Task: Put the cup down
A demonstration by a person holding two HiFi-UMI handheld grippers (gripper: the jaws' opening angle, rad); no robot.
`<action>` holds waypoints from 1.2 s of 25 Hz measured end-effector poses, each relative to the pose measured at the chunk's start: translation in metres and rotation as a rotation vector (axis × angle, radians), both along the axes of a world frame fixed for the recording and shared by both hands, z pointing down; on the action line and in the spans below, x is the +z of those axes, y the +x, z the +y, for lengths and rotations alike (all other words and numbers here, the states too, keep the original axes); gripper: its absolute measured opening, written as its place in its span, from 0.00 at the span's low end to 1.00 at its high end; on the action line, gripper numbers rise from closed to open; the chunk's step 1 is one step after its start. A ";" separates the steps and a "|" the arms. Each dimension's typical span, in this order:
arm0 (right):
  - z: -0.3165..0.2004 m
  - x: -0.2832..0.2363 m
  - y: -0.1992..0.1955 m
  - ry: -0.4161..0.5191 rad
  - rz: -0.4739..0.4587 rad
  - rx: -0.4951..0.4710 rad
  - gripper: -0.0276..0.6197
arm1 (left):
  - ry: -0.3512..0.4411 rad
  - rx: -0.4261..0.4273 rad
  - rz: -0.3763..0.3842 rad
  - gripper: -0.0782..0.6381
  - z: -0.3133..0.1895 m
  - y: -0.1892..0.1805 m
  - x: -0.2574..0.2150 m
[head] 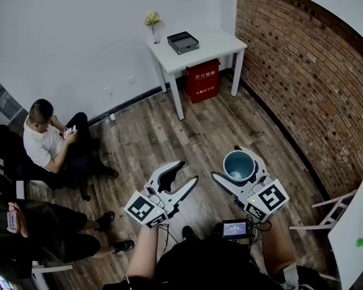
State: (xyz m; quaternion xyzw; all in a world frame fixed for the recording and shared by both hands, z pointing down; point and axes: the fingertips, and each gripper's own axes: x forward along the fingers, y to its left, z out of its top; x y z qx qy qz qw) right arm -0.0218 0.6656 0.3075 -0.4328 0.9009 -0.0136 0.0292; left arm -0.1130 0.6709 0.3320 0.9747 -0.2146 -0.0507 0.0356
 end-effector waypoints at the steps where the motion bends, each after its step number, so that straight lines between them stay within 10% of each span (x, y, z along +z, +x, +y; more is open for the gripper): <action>1: 0.000 0.001 0.003 0.000 0.002 0.002 0.69 | -0.002 0.000 -0.001 0.43 0.000 0.002 0.001; 30: -0.094 0.031 0.092 -0.034 0.001 -0.048 0.69 | -0.014 -0.085 -0.016 0.40 -0.101 0.078 0.027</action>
